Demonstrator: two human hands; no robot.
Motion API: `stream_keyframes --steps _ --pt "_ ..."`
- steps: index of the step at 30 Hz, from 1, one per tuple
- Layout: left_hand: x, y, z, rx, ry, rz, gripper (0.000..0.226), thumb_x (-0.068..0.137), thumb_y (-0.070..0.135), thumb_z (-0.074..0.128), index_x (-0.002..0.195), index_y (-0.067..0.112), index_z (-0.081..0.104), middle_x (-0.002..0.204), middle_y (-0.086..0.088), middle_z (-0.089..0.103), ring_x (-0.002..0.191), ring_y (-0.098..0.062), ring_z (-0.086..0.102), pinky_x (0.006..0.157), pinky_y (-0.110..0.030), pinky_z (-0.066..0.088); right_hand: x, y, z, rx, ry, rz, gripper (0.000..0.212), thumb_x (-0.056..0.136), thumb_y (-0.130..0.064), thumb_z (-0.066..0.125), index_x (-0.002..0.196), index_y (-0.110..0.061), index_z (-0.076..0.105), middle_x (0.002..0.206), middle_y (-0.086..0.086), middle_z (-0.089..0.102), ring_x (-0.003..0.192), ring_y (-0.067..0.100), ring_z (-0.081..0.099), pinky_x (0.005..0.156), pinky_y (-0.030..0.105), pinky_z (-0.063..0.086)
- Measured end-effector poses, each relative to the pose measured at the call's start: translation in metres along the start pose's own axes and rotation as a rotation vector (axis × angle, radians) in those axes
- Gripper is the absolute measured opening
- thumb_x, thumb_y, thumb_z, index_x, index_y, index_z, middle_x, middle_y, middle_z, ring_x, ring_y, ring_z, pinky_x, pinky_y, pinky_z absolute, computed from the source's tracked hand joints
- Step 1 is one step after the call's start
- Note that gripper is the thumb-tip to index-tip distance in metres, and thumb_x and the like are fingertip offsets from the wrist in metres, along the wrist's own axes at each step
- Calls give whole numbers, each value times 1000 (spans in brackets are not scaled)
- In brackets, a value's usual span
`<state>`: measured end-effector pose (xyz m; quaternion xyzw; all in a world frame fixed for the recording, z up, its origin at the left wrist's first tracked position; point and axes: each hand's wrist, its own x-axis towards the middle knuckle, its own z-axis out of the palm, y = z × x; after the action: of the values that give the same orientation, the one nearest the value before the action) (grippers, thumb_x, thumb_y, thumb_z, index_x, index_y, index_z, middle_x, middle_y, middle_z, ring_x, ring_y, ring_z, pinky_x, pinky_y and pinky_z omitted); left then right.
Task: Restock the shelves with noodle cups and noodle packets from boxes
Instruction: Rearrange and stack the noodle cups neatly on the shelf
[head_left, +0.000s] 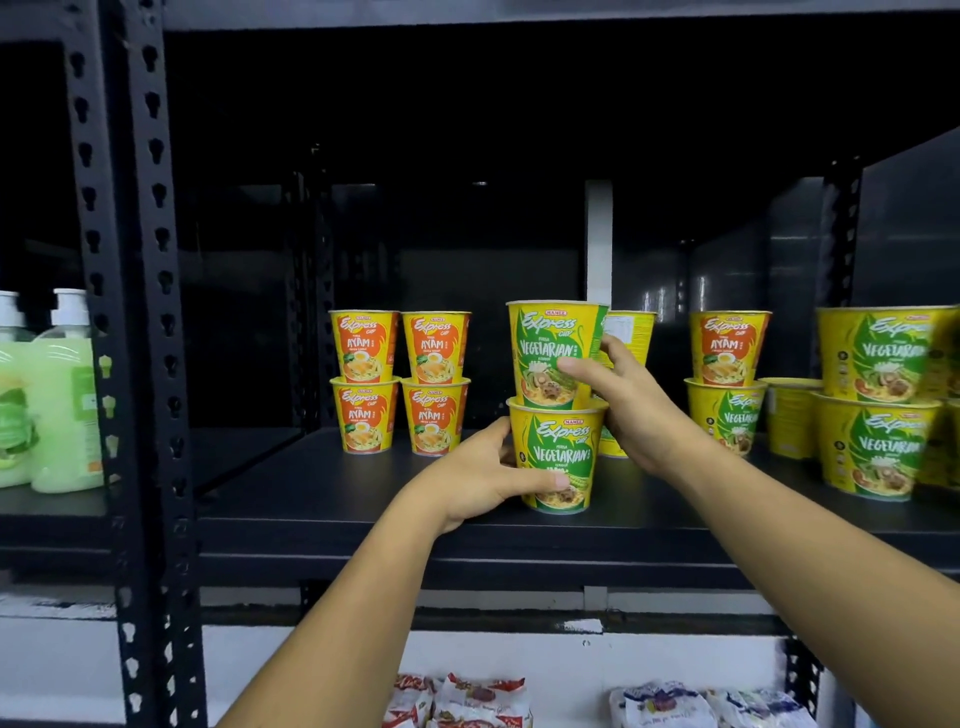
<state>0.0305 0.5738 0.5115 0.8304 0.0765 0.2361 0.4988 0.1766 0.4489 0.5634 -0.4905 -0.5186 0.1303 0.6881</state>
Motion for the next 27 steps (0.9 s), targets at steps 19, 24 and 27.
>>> stream_keyframes --steps 19,24,27 --pt "0 1 1 -62 -19 1 63 85 12 83 139 26 52 125 6 73 116 -10 69 96 -25 53 -4 -7 -12 -96 -17 -7 32 96 -21 65 128 -19 65 119 -3 75 108 14 71 87 31 52" --pt "2 1 0 -80 -36 -11 66 84 13 83 140 26 51 128 5 72 119 -11 67 105 -32 51 -1 -5 -14 -103 -14 0 31 96 -23 65 128 -21 65 118 -3 75 108 16 72 88 33 51" --pt "2 2 -1 -89 -40 -22 65 85 12 82 140 27 51 127 5 73 119 -10 67 103 -29 51 -1 -3 -15 -122 -20 -2 31 97 -25 65 128 -23 65 119 -4 74 110 16 71 90 36 52"
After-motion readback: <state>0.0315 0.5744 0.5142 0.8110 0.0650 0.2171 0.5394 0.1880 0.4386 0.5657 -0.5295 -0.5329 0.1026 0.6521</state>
